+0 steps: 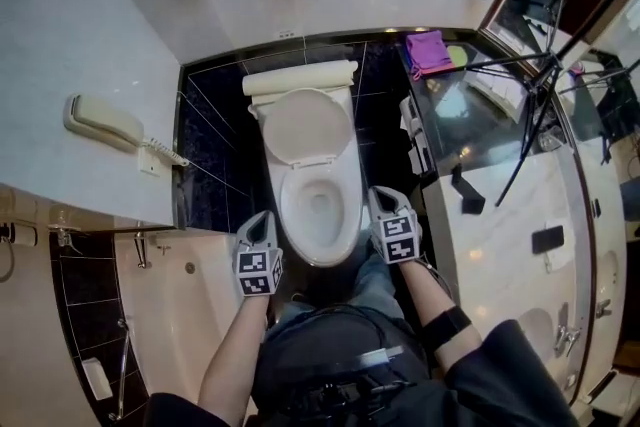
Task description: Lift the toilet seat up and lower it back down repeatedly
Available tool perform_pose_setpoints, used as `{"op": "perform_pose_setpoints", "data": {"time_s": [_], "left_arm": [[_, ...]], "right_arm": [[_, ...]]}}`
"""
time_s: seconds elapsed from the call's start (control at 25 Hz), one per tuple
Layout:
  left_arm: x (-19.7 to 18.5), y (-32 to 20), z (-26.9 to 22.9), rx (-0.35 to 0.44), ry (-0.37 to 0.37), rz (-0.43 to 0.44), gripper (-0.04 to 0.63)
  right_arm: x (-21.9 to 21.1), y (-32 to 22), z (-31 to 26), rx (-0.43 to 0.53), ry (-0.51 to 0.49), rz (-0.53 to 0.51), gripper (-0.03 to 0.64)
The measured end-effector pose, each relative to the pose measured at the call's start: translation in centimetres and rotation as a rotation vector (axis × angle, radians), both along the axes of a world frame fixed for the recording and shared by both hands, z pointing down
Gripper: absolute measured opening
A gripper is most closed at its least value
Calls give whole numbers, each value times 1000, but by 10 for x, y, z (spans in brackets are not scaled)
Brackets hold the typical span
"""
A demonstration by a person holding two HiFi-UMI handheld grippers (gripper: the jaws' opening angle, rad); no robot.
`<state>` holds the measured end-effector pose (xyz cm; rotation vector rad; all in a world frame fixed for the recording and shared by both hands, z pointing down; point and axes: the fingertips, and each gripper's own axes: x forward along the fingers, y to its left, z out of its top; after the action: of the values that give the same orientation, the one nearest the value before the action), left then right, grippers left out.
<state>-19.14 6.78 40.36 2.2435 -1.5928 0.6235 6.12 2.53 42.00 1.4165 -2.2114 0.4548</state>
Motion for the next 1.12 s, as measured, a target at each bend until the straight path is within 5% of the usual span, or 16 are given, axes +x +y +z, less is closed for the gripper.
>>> {"op": "perform_pose_setpoints", "data": {"time_s": [1.12], "left_arm": [[8,-1,-33,75,4,16,0]], "right_arm": [[16,-1,0,-16,30,5,21]]}}
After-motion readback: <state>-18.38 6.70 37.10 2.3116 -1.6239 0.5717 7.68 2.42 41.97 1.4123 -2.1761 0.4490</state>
